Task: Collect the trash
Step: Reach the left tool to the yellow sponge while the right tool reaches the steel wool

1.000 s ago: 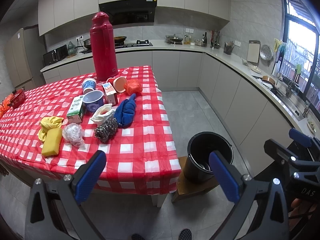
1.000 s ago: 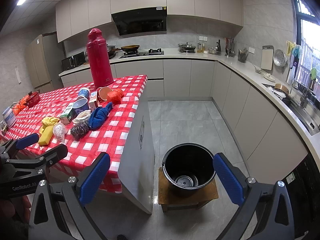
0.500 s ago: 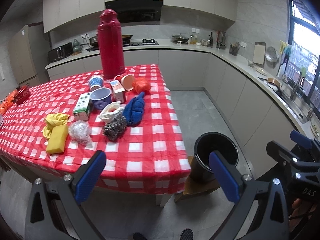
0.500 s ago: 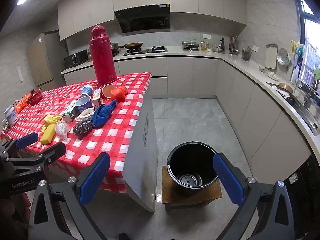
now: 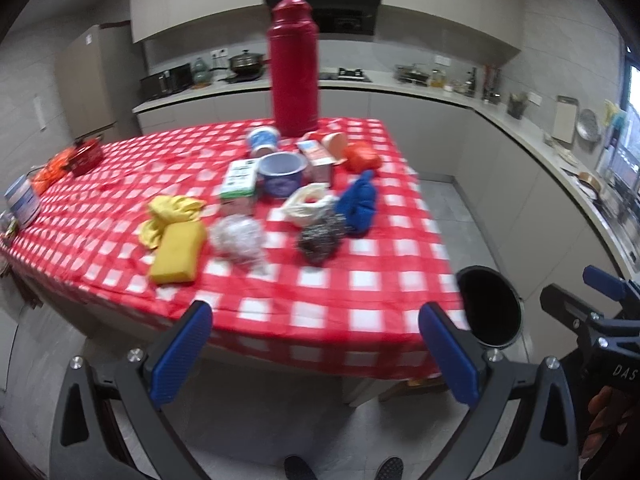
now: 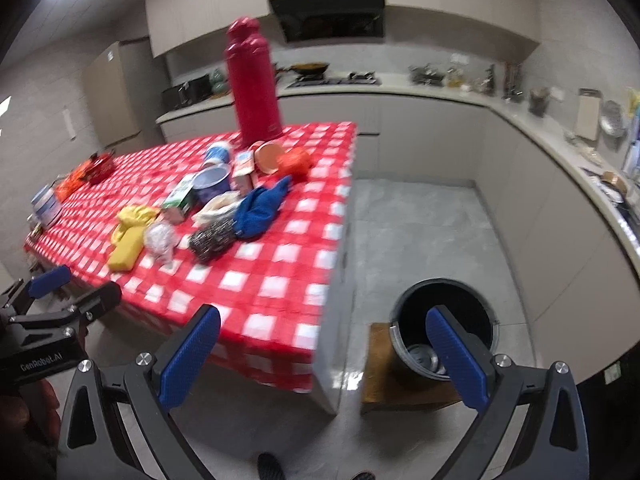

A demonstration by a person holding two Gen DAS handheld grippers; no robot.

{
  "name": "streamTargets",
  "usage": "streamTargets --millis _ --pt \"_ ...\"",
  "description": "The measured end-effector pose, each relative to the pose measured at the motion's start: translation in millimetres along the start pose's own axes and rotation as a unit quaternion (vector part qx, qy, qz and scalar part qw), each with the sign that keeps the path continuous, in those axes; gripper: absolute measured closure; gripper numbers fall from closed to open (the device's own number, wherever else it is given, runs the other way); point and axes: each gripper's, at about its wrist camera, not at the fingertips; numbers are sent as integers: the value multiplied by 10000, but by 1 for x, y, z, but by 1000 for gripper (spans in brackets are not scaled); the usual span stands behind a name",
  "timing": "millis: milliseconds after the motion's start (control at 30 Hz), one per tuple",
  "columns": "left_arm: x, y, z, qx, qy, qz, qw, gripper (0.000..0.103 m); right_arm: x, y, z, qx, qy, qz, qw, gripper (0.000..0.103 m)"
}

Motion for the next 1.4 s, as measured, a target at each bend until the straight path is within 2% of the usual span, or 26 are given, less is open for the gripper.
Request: streamTargets --millis 100,333,500,600,733,800,867,933,1000,1100,1200,1300,1367,1400 --pt "7 1 25 -121 -193 33 9997 0 16 -5 21 -162 -234 121 9995 0" --pt "27 -1 84 -432 -549 83 9975 0 57 -21 71 -570 -466 313 9968 0" --pt "49 -5 123 -665 -411 229 9967 0 76 -37 98 -731 -474 258 9959 0" --pt "67 -10 135 -675 -318 363 9966 0 103 -44 114 -768 -501 540 9943 0" --pt "95 -18 149 -710 -141 481 9962 0 130 -53 128 -808 -387 536 9945 1" --pt "110 -21 158 -718 -135 527 9959 0 148 -58 135 -809 -374 578 9943 7" --pt "124 -25 167 -776 -121 523 9955 0 166 -62 139 -770 -385 672 9940 23" --pt "137 -27 172 -723 -132 560 9957 3 182 -66 141 -657 -416 746 9942 30" --pt "149 -30 176 -656 -134 588 9960 9 196 -70 143 -559 -423 803 9943 31" --pt "164 -32 180 -583 -124 653 9961 11 208 -75 147 -426 -425 798 9950 31" --pt "176 -29 183 -579 -75 762 9954 17 219 -75 152 -343 -471 898 9943 31" --pt "178 -25 186 -571 -31 710 9958 21 230 -71 158 -307 -491 1003 9933 37" --pt "177 -24 186 -558 -7 654 9963 30 234 -68 158 -226 -585 1042 9926 55" --pt "175 -24 187 -549 22 614 9966 40 233 -68 159 -213 -595 988 9931 59"
Point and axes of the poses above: each gripper's, at about its wrist camera, not at the fingertips, and x roughly the way its jaws point, z to its left, y to its underside, and after that the axes turned 5 degrees about z, right-handed
